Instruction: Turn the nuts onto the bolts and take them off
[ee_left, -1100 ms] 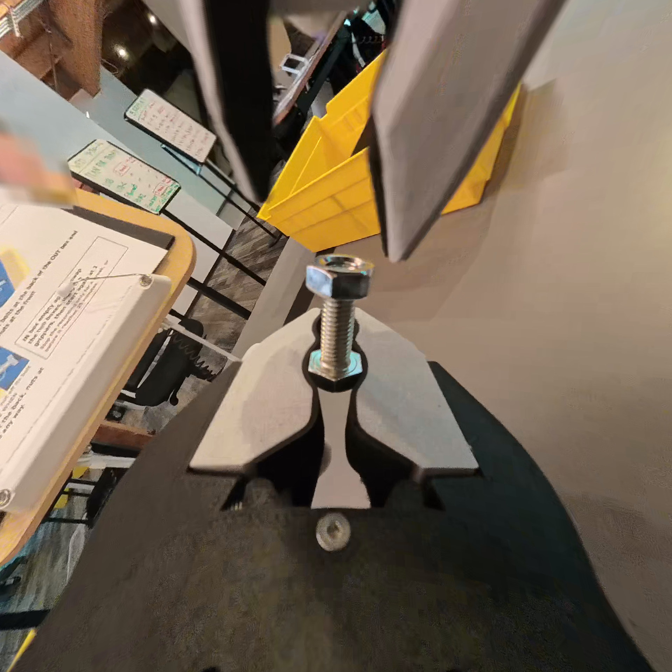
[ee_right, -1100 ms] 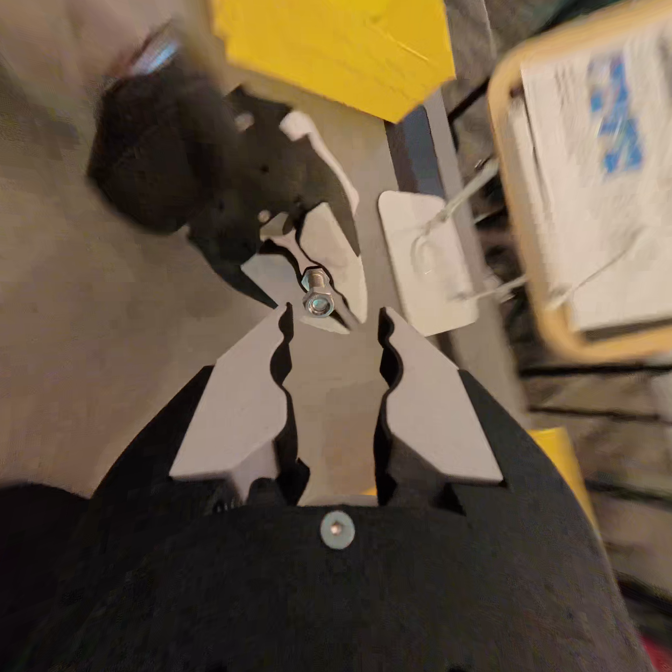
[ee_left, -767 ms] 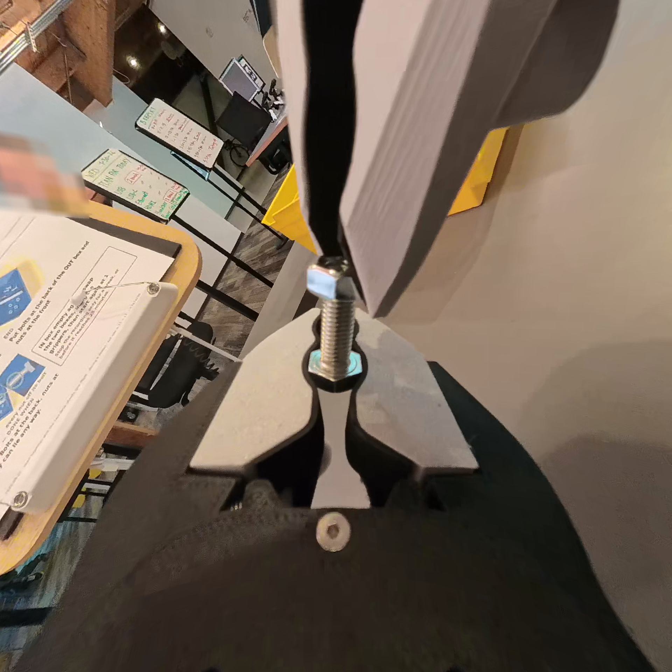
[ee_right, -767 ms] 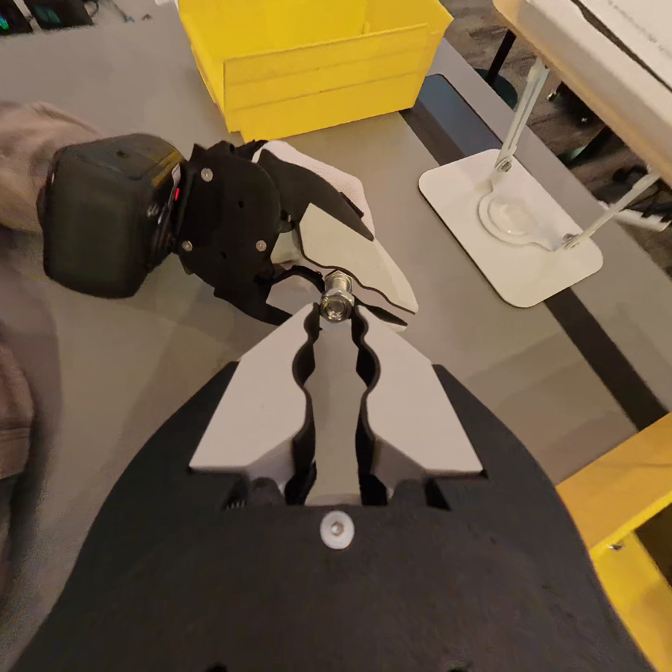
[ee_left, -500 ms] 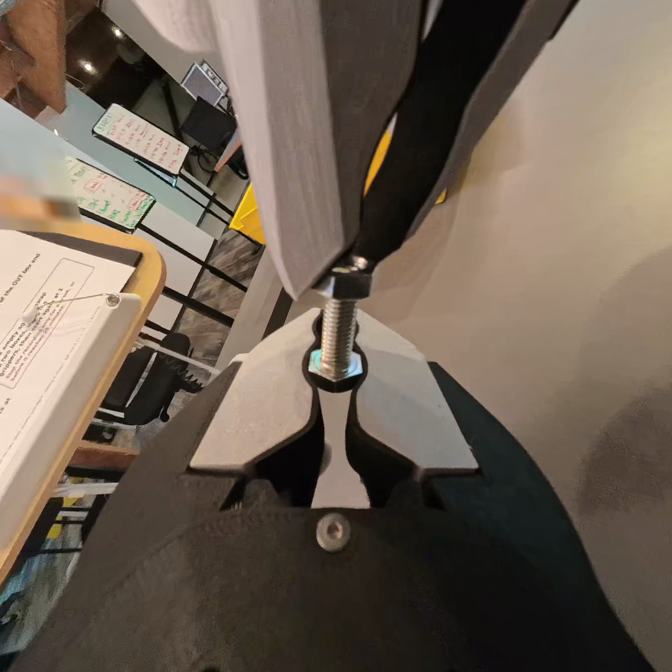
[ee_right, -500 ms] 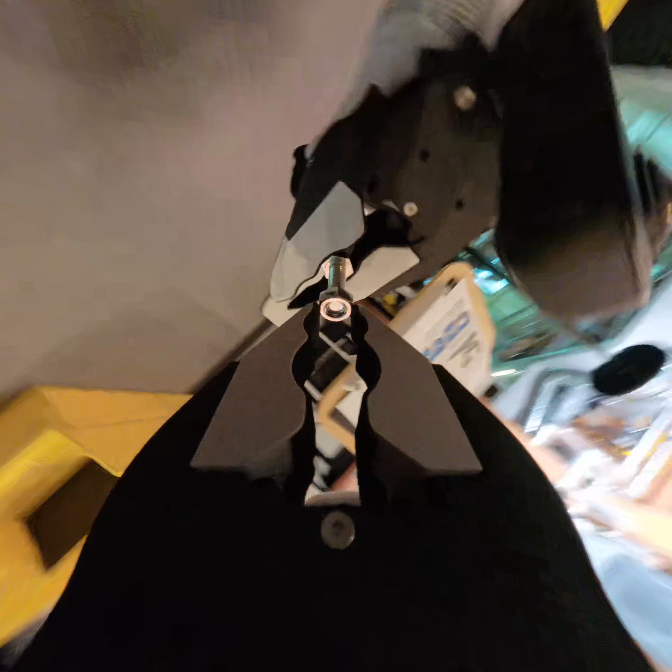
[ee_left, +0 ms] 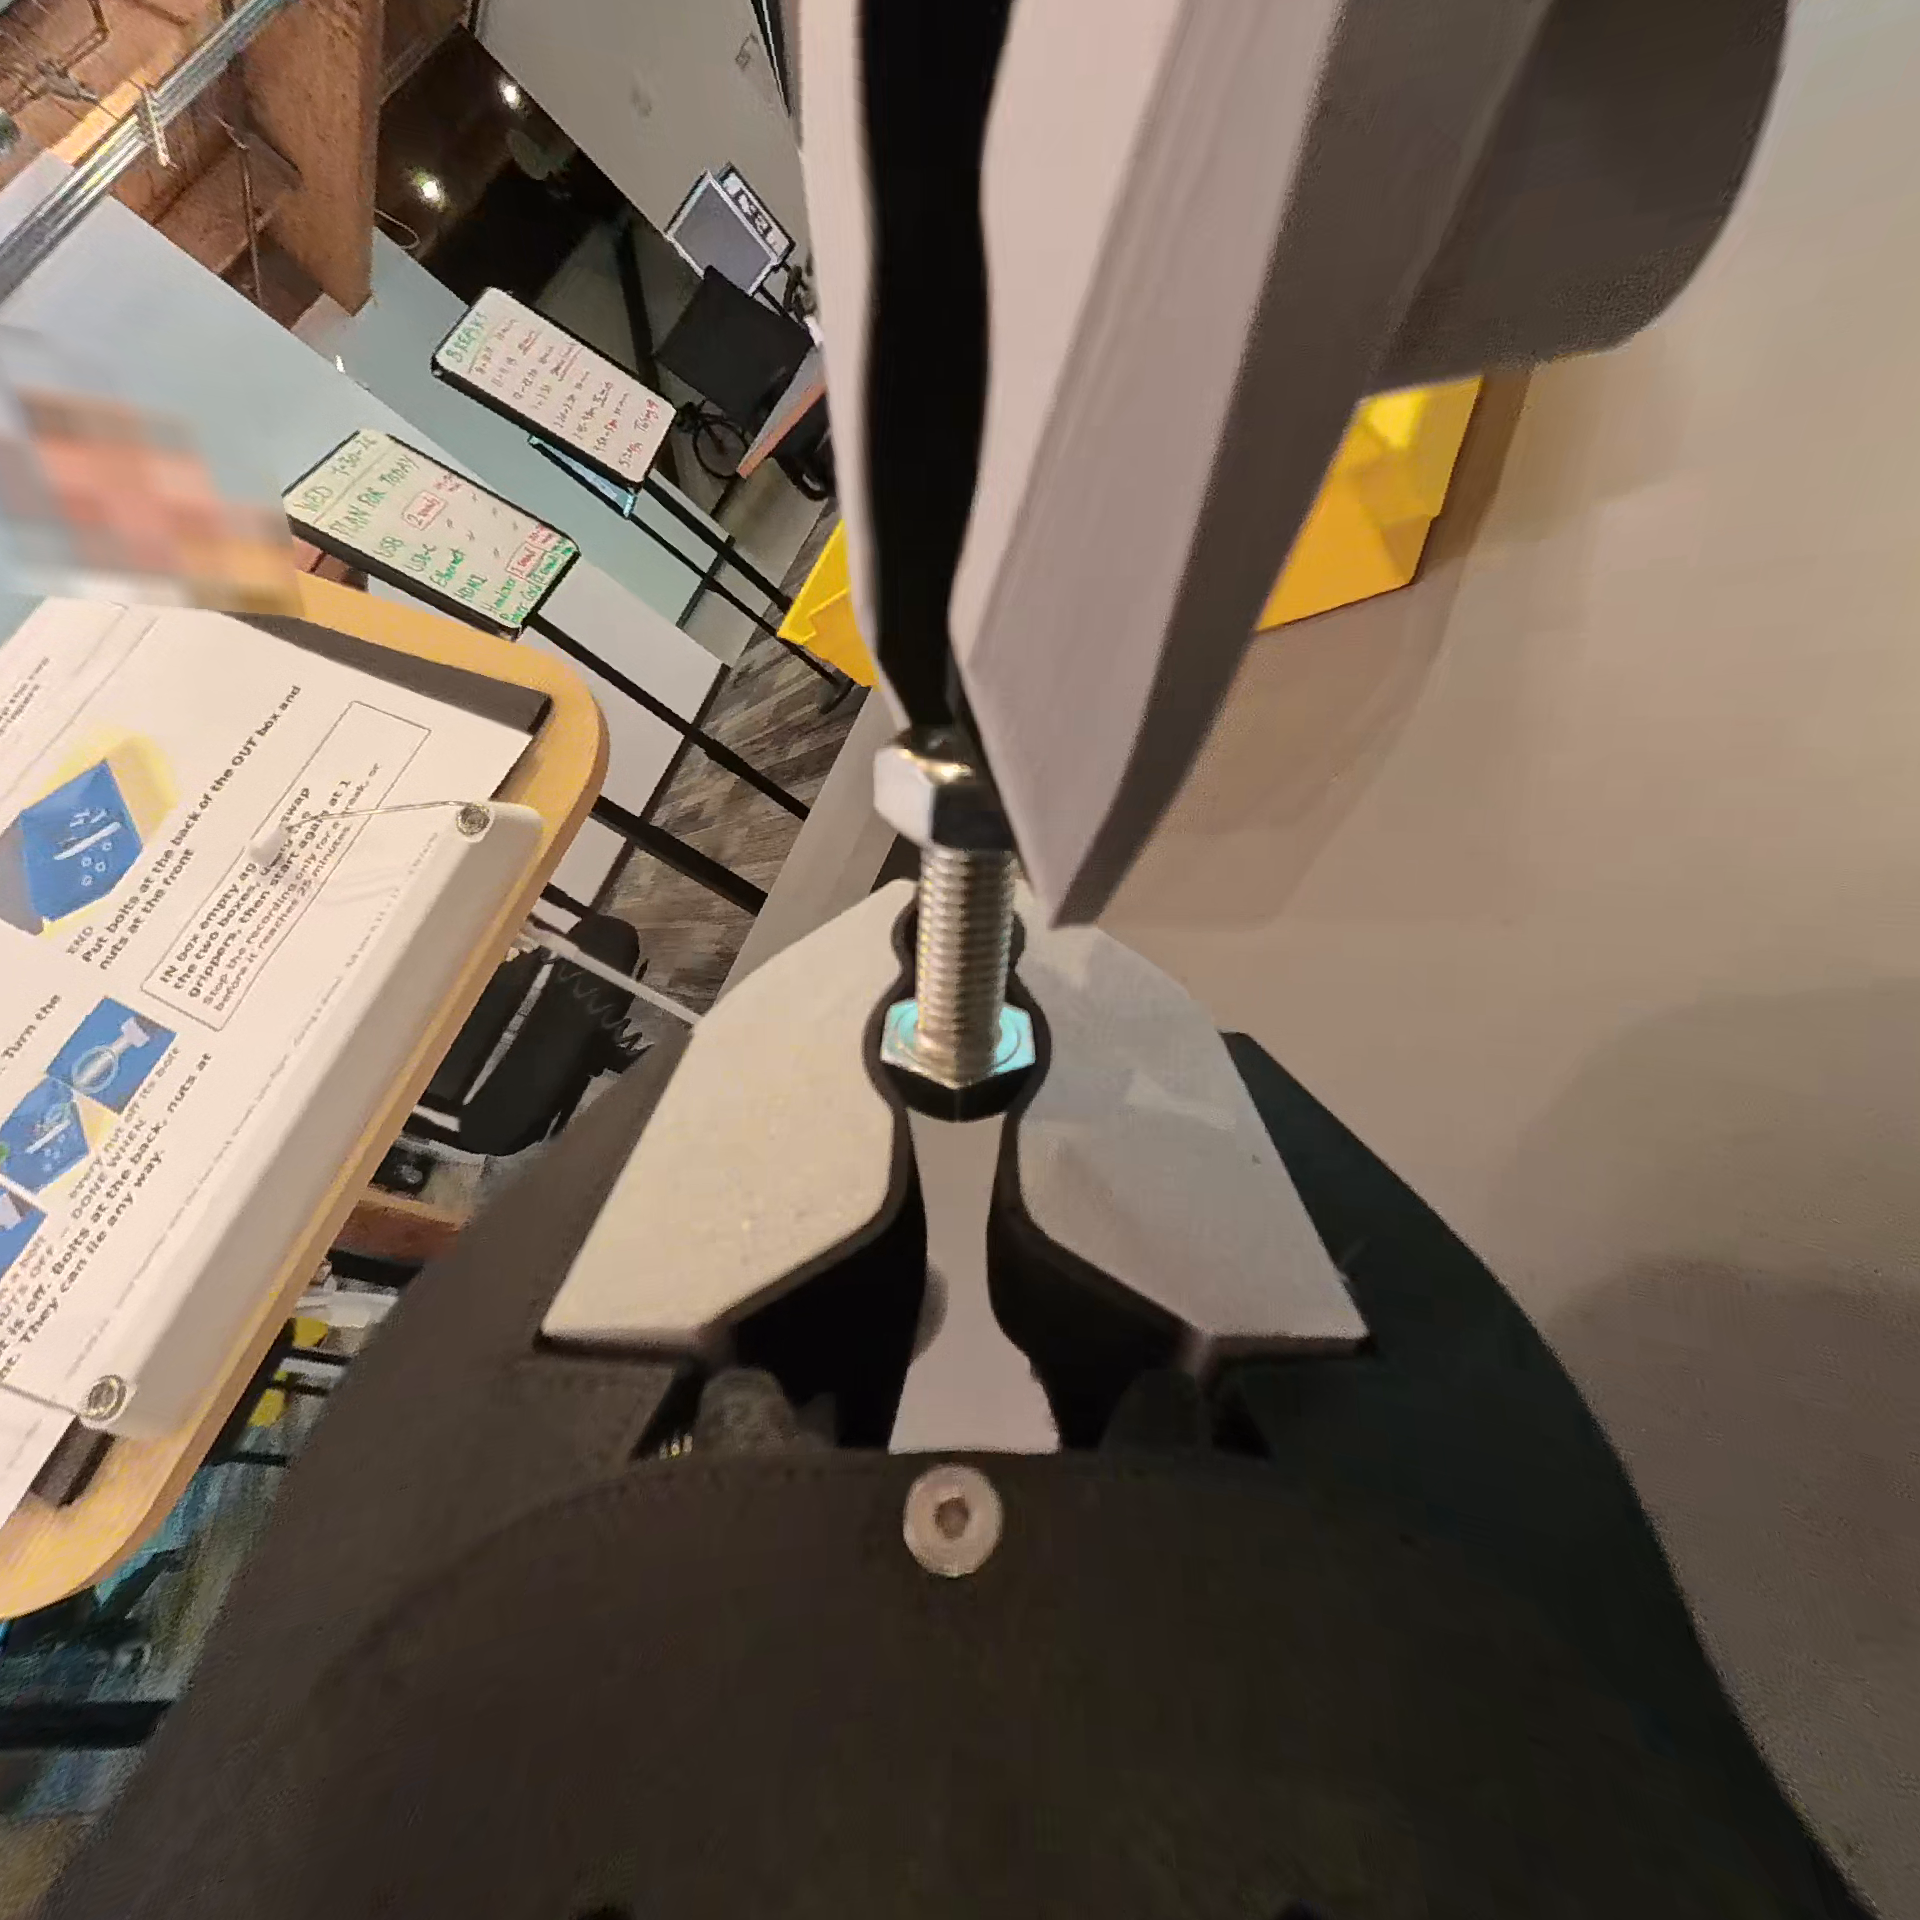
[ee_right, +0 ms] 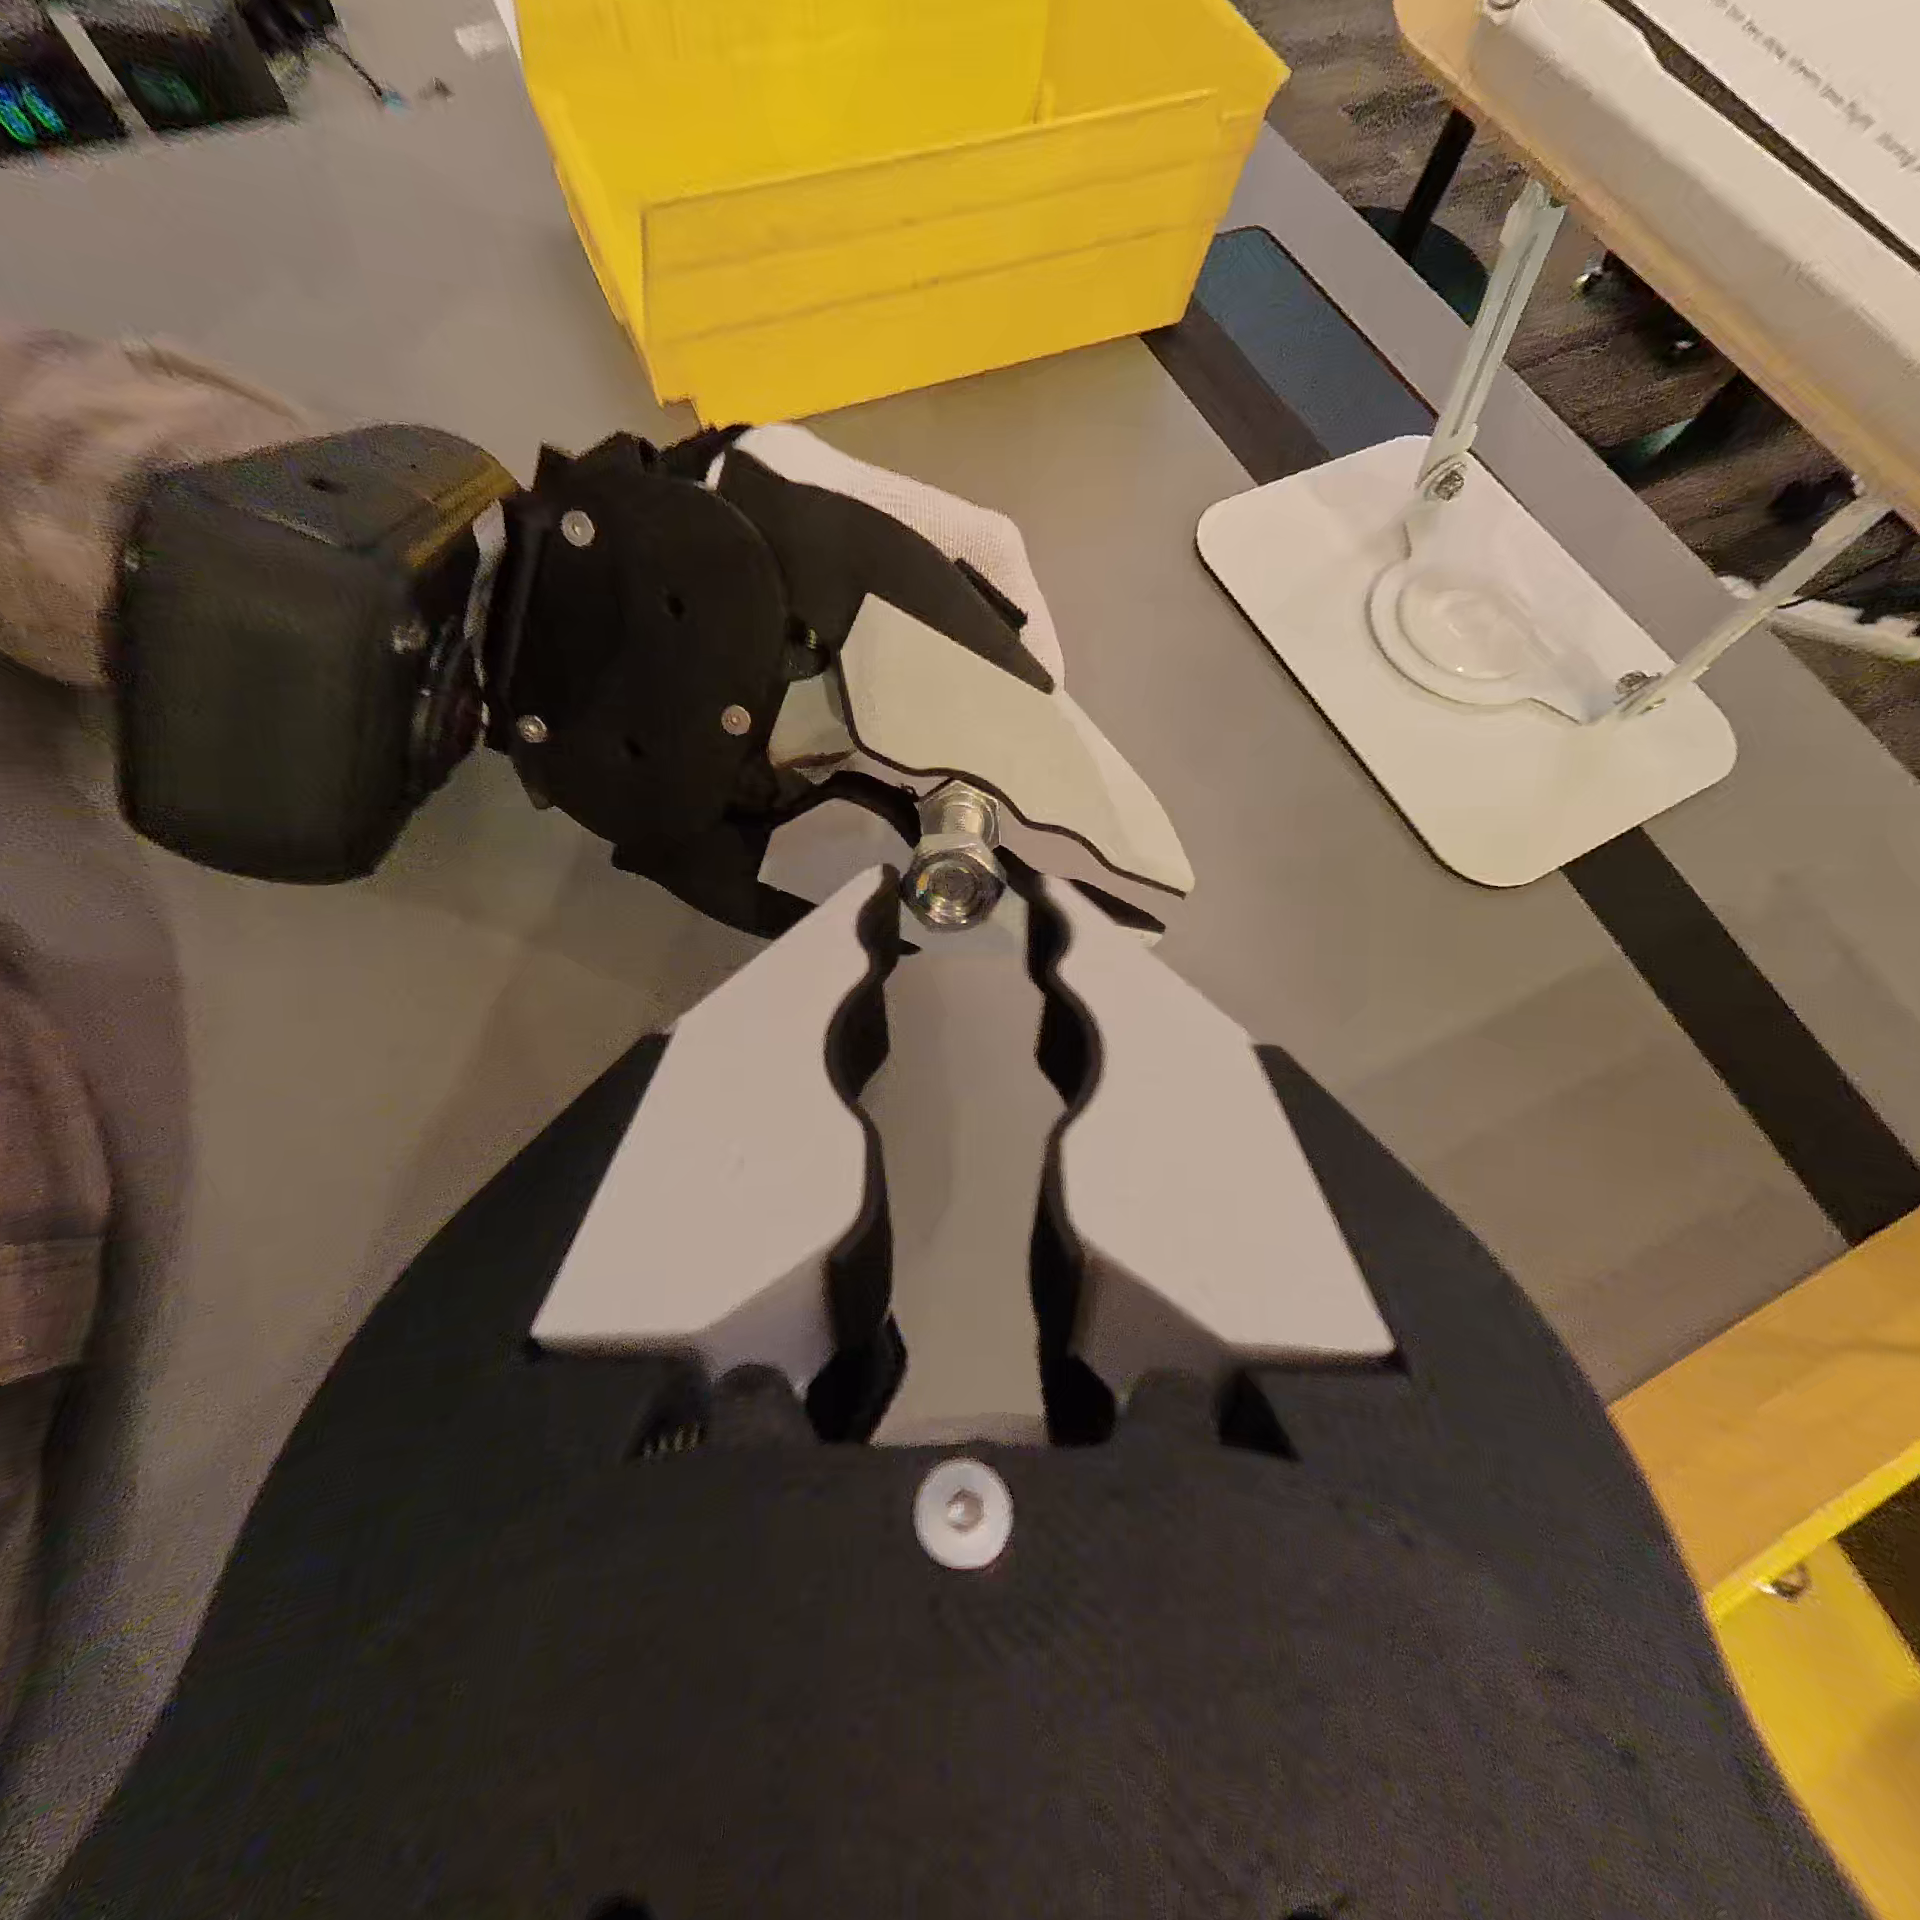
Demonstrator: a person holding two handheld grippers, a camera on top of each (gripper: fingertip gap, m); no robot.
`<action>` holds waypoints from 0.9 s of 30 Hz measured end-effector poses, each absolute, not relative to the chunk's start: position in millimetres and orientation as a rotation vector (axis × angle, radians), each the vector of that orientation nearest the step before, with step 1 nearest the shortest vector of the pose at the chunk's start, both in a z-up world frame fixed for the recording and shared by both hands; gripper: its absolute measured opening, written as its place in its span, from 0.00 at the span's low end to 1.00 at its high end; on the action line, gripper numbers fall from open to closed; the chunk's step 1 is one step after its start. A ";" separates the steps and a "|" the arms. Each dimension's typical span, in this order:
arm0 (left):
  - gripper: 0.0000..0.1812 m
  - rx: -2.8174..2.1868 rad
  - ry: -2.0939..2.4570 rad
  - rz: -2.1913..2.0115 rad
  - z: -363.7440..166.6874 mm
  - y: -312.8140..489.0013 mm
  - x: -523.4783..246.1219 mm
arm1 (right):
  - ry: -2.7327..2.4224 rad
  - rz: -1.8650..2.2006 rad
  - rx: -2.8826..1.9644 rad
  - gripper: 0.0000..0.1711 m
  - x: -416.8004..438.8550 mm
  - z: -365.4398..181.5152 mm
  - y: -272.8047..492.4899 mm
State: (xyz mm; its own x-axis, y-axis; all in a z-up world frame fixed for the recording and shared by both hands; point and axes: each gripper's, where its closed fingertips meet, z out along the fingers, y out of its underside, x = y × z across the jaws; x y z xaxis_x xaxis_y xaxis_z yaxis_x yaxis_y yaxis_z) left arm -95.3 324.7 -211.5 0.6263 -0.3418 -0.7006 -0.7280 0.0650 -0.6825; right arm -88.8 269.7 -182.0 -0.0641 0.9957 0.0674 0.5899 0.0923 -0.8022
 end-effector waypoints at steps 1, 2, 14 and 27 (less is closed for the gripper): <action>0.05 -1.538 0.929 0.372 -212.3 324.8 -95.7 | -1.756 0.769 -1.537 0.10 -89.2 -184.2 267.9; 0.05 -1.541 0.931 0.357 -212.8 324.4 -95.1 | -1.783 0.713 -1.486 0.10 -89.3 -184.3 268.0; 0.06 -1.556 1.008 0.258 -223.3 318.5 -84.1 | -2.219 -0.446 -0.018 0.23 -85.0 -181.9 272.3; 0.05 -1.538 0.934 0.352 -211.4 323.5 -94.5 | -1.714 0.887 -1.639 0.10 -84.1 -179.1 264.2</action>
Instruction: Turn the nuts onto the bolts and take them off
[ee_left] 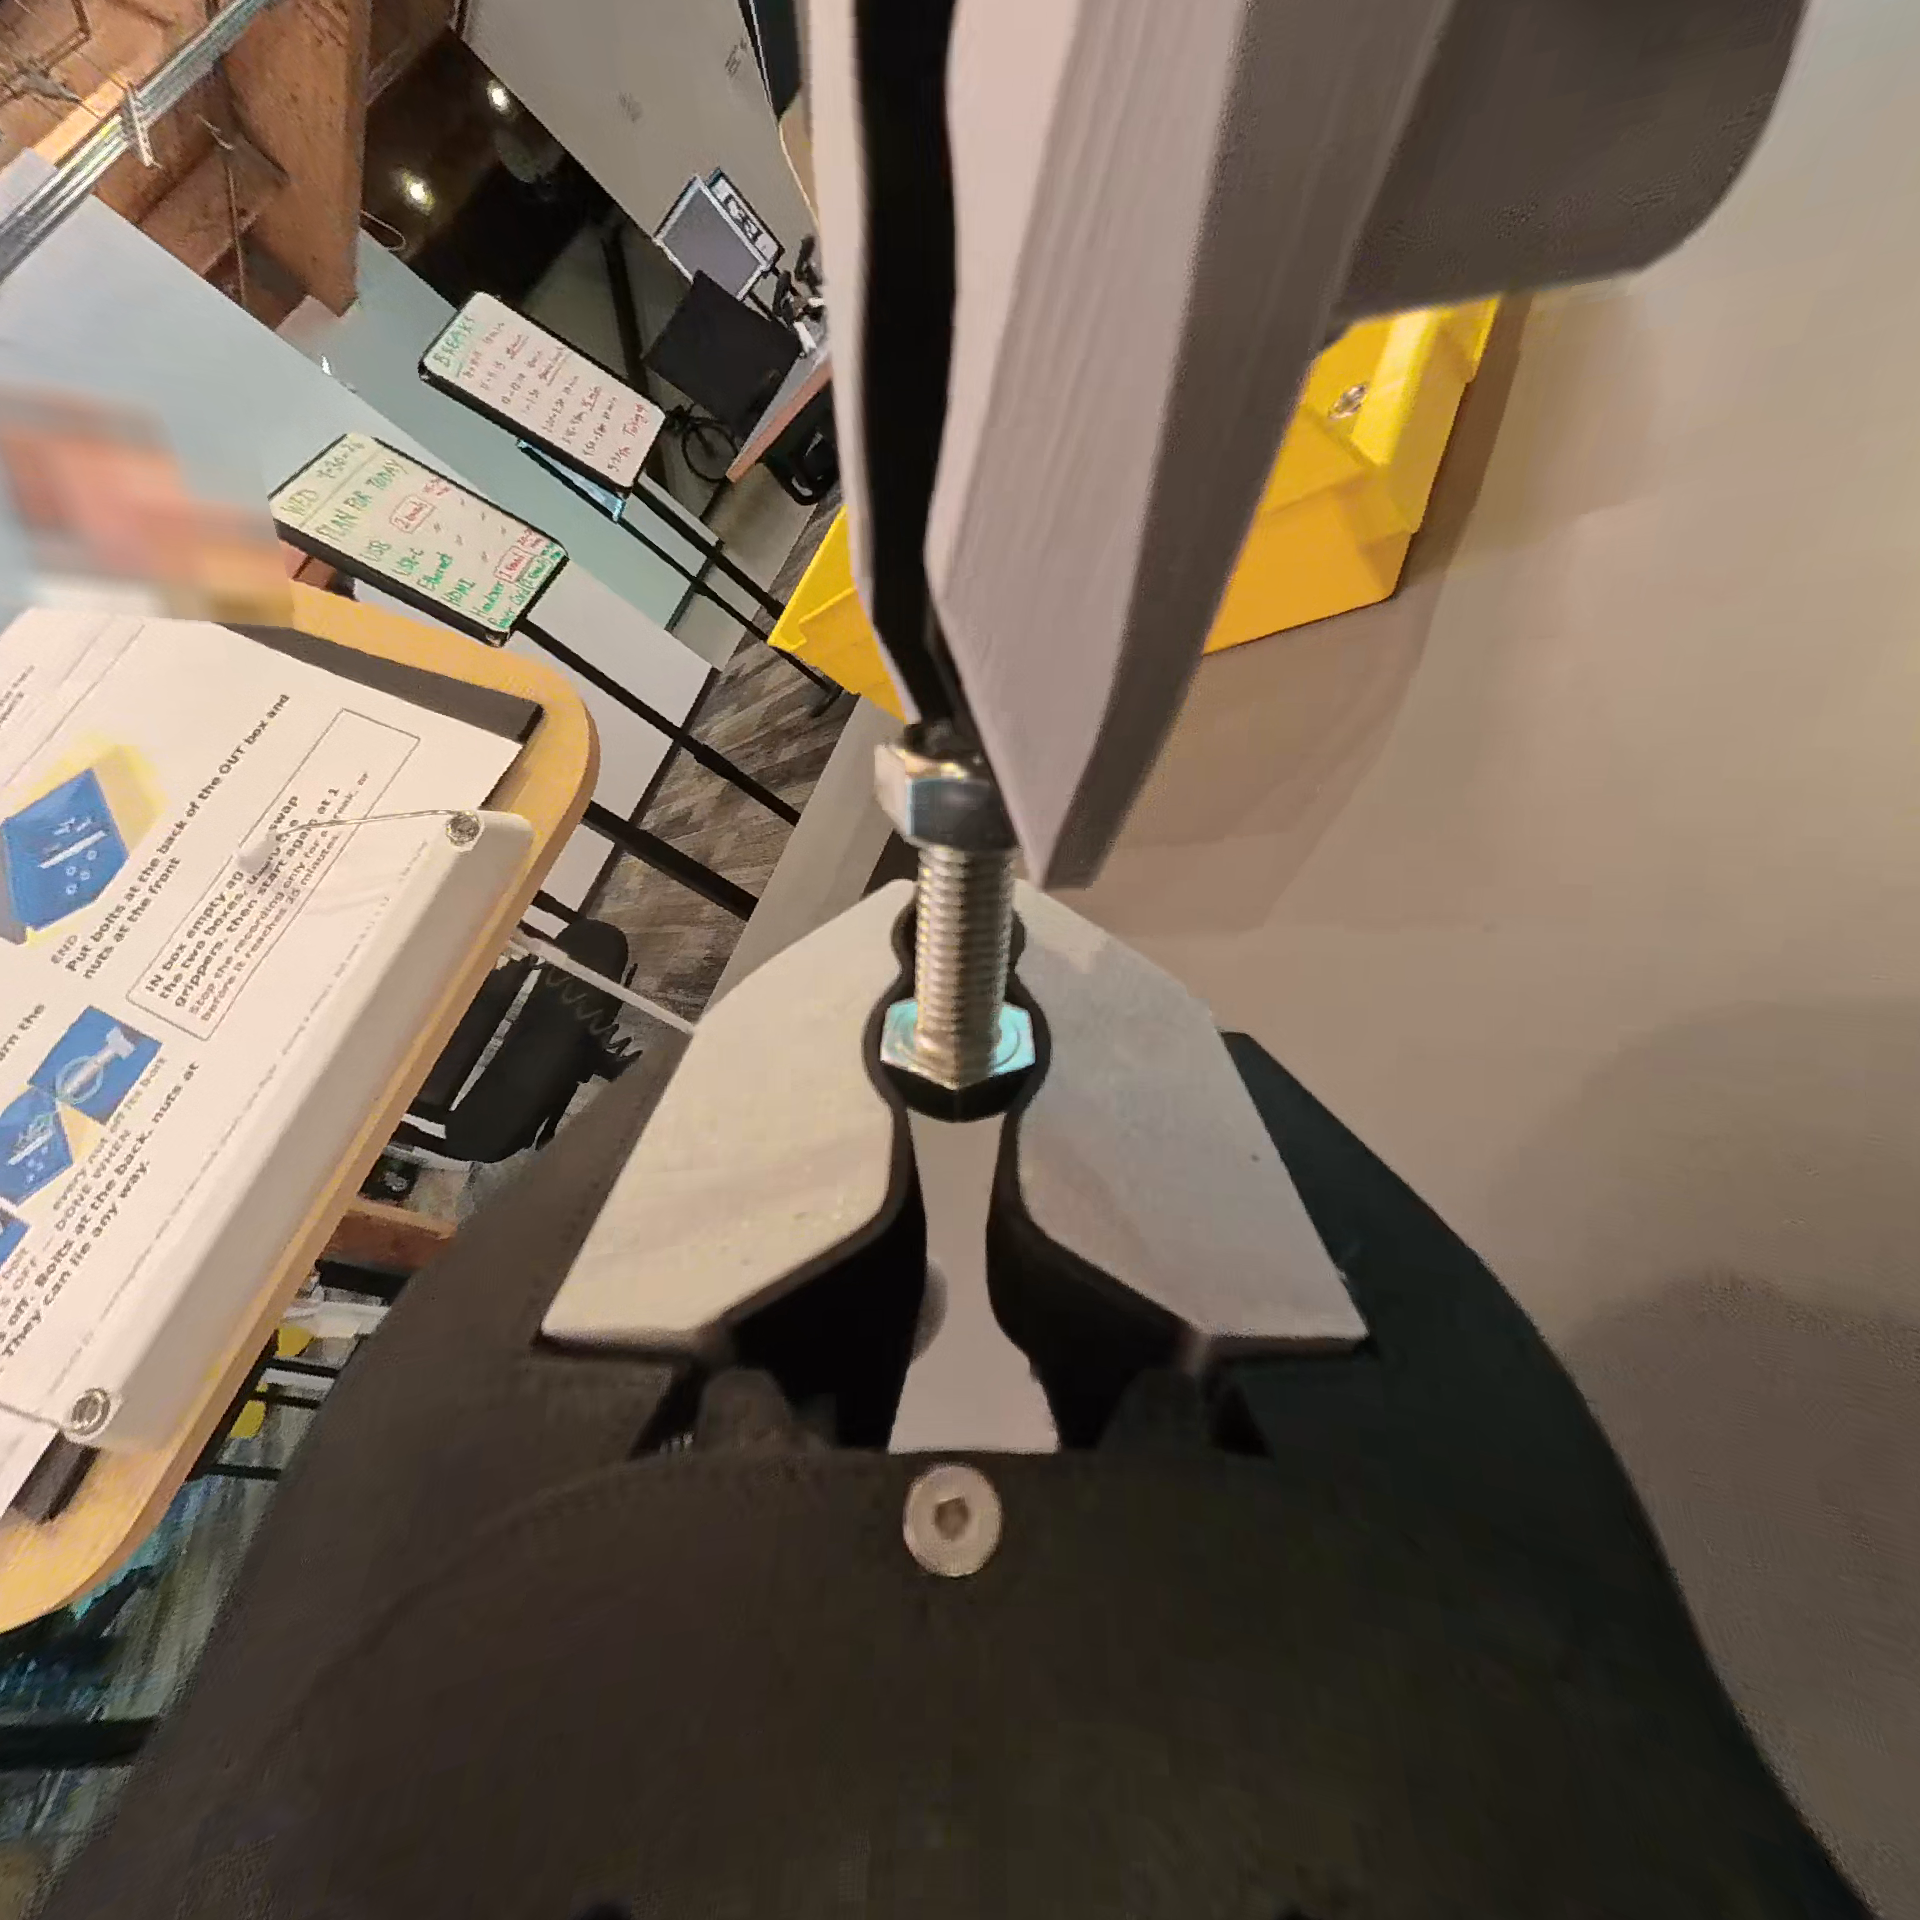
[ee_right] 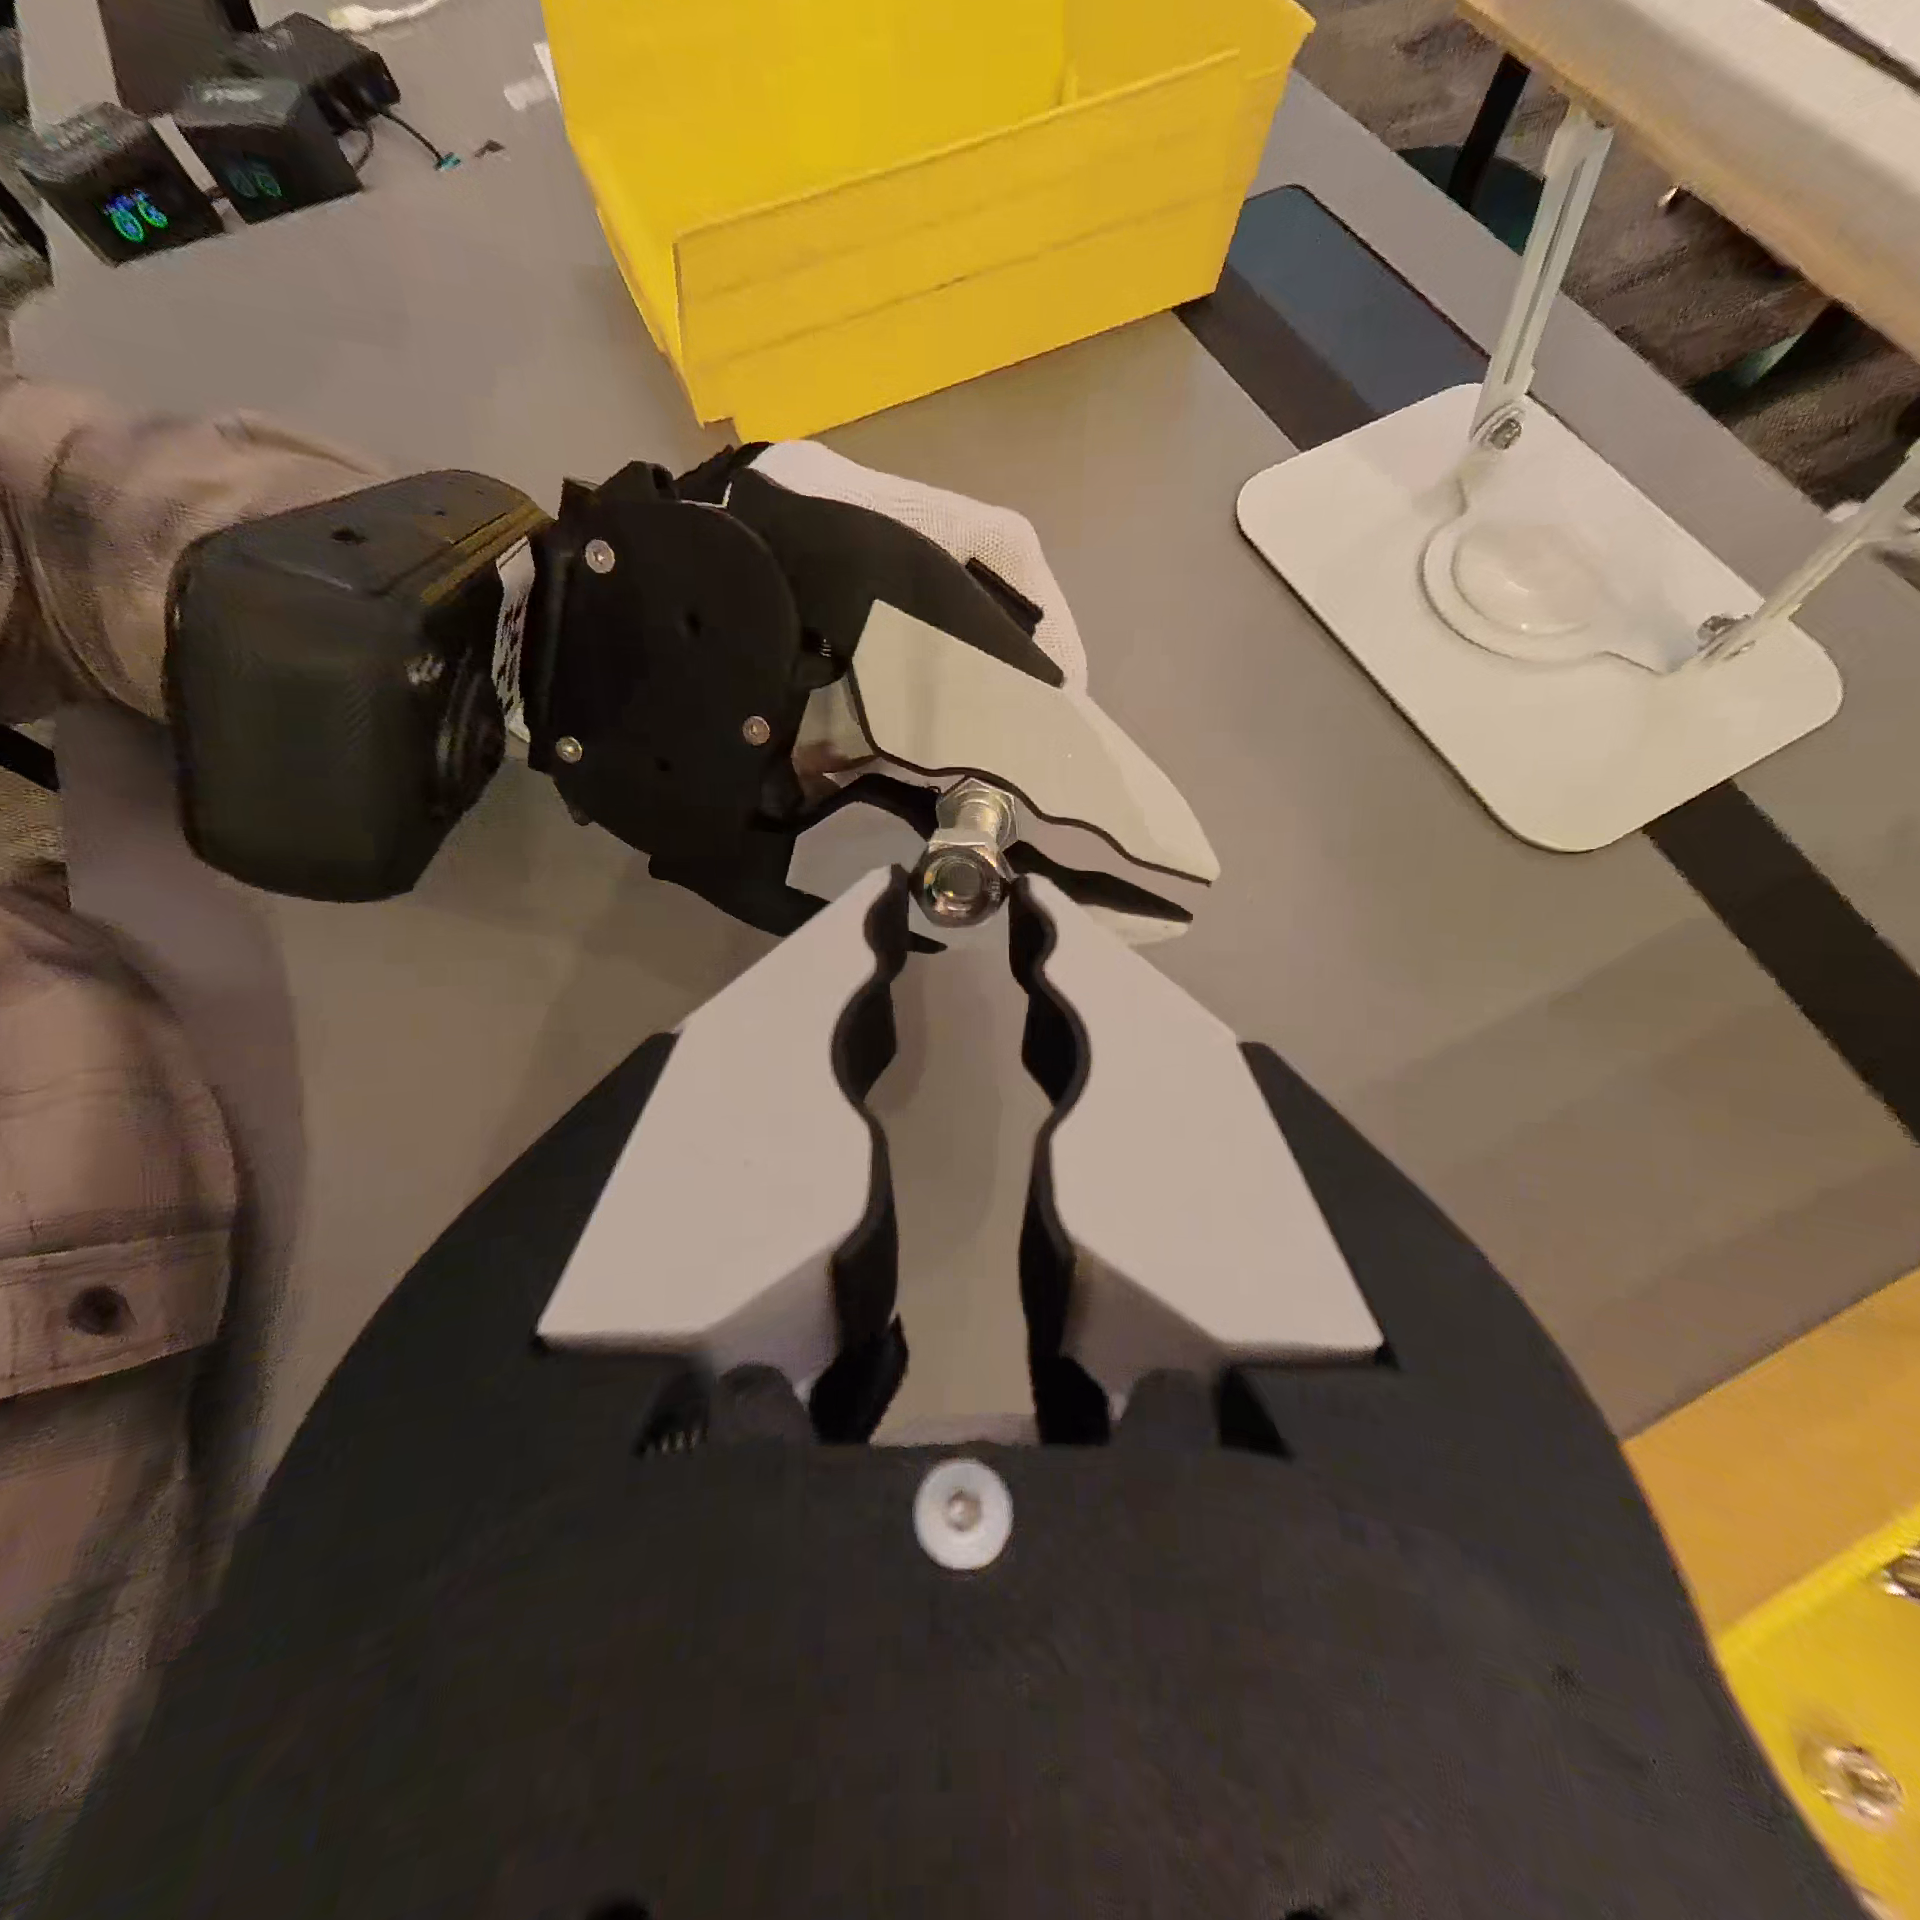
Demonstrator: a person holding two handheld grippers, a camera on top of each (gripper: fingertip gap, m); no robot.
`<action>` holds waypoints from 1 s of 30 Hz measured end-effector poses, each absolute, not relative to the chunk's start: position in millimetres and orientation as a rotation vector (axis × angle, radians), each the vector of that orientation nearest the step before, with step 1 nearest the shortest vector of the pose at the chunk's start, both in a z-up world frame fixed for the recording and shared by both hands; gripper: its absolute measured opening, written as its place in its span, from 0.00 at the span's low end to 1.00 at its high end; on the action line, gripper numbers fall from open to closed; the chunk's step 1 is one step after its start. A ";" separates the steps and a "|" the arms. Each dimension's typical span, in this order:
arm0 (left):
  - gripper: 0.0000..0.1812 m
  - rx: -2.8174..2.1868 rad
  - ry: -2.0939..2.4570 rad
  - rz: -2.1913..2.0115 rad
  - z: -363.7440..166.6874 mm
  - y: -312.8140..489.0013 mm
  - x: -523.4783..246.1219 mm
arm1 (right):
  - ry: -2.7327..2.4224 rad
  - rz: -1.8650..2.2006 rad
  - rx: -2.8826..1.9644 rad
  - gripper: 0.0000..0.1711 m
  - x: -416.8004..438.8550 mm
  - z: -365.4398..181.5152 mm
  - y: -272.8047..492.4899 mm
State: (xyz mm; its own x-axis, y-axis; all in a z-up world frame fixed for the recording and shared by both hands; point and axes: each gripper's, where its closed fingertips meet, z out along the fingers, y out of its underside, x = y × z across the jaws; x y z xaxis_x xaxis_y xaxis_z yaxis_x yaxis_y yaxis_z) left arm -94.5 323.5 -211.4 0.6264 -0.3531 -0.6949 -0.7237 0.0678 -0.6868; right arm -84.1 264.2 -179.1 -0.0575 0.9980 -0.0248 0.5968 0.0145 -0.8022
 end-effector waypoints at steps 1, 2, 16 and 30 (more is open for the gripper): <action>0.05 -1.538 0.934 0.343 -211.6 323.3 -94.2 | -1.739 0.844 -1.600 0.10 -84.2 -179.5 264.7; 0.05 -1.538 0.934 0.333 -211.2 323.0 -93.5 | -1.773 0.798 -1.553 0.10 -84.2 -179.0 264.4; 0.05 -1.554 0.950 0.285 -215.7 323.1 -94.2 | -2.221 -0.161 -0.533 0.38 -81.2 -174.0 273.7; 0.05 -1.528 0.934 0.337 -208.5 323.8 -92.9 | -1.898 0.613 -1.386 0.09 -83.1 -180.0 267.3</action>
